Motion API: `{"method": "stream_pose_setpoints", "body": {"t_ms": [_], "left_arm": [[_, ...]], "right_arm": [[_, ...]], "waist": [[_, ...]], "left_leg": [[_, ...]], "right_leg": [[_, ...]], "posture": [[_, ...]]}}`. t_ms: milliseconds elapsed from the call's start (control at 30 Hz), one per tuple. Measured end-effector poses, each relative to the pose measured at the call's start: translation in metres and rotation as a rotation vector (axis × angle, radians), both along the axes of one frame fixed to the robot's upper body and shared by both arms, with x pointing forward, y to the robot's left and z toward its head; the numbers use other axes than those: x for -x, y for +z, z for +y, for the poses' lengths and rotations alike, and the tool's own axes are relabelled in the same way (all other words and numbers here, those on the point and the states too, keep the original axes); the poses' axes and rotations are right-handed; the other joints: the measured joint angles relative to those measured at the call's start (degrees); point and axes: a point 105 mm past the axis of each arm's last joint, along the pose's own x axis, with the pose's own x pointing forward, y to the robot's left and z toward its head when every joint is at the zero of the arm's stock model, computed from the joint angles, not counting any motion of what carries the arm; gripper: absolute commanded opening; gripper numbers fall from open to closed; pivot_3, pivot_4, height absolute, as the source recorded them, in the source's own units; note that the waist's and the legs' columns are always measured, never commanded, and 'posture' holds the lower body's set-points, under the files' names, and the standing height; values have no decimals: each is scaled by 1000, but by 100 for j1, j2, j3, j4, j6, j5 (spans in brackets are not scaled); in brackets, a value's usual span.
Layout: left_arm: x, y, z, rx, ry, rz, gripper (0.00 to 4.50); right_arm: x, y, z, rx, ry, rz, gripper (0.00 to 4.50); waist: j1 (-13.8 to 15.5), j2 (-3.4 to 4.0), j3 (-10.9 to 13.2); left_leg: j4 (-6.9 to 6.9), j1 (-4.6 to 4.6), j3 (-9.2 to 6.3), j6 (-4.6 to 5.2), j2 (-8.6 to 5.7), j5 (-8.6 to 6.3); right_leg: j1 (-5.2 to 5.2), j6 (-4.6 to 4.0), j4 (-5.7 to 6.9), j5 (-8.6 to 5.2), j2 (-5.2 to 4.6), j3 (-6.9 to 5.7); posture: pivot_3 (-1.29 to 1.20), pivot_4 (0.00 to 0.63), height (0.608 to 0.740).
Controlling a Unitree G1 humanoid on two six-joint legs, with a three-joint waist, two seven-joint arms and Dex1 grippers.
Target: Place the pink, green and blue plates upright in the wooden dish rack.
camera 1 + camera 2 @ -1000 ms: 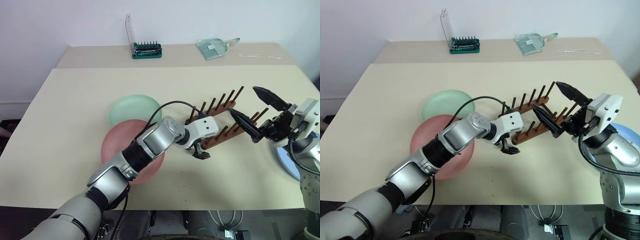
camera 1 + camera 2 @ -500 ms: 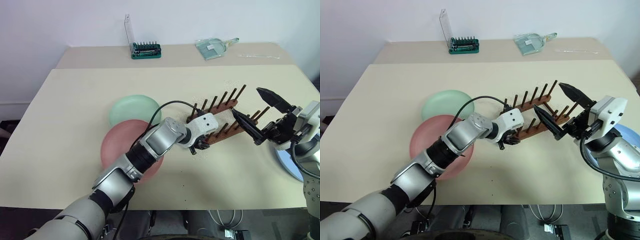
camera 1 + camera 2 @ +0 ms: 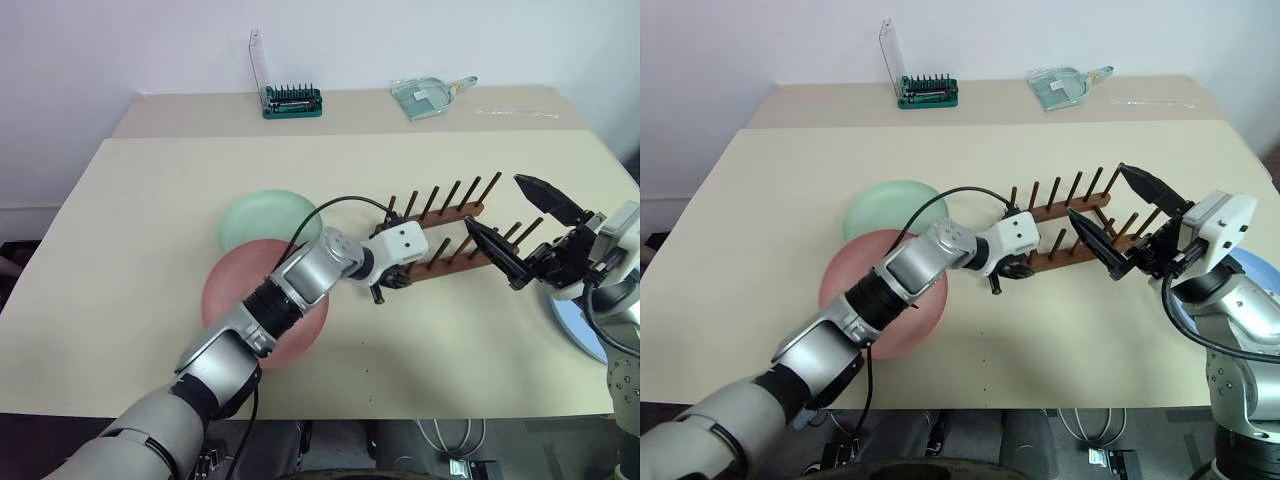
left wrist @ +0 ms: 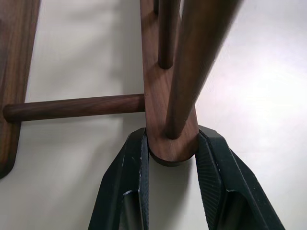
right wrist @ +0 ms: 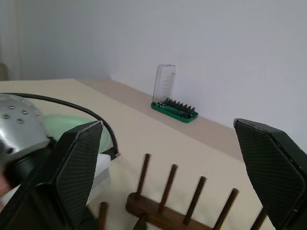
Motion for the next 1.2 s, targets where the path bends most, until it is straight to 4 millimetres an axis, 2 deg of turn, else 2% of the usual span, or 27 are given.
{"method": "stream_pose_setpoints", "body": {"t_ms": [133, 267, 500, 800, 1033, 1067, 1200], "left_arm": [[-20, 12, 8, 27, -63, -12, 764], [-23, 21, 12, 53, -175, -56, 764], [-27, 4, 25, -9, -219, -13, 764], [-21, 4, 22, -39, -316, -74, 764], [-25, 1, 22, -45, -271, -66, 4312], [-27, 2, 22, -33, -256, -63, 4470], [-34, 11, 23, -27, -208, -53, 4470]], "right_arm": [[0, 1, 0, -5, 3, -1, 4500], [0, 1, 0, -10, 6, -3, 4500], [1, 1, 0, -8, 4, -2, 4500], [0, 1, -1, -9, 2, 0, 4500], [0, 0, -1, -11, -4, 9, 4500], [1, -1, -1, -11, -5, 10, 4500], [1, 0, -1, -11, -4, 10, 4500]], "waist": [[1, -1, 1], [-1, -1, 1], [-10, -2, 1], [-7, -2, 1], [-9, -2, 1], [-10, -1, 1], [-10, -2, 1]], "left_leg": [[0, -7, 4, 1, -1, 0], [0, -8, 7, 2, -2, -1], [2, -6, 8, 28, -1, -15], [3, -7, 8, 10, -2, -4], [4, -5, 8, 19, -2, -9], [4, -5, 8, 19, -2, -9], [4, -5, 8, 19, -2, -9]], "right_leg": [[-4, 1, -4, 0, -1, -1], [-4, 1, -8, 0, -2, -1], [-4, 2, -5, 1, -1, -1], [-4, 3, -5, 2, -1, 0], [-3, 4, -2, 2, -1, 0], [-3, 4, -2, 2, -1, 0], [-3, 4, -2, 2, 0, 0]], "posture": [[0, 150, 740], [0, 150, 740], [0, 150, 740], [0, 150, 740], [0, 150, 740], [0, 150, 740], [0, 150, 740]]}}
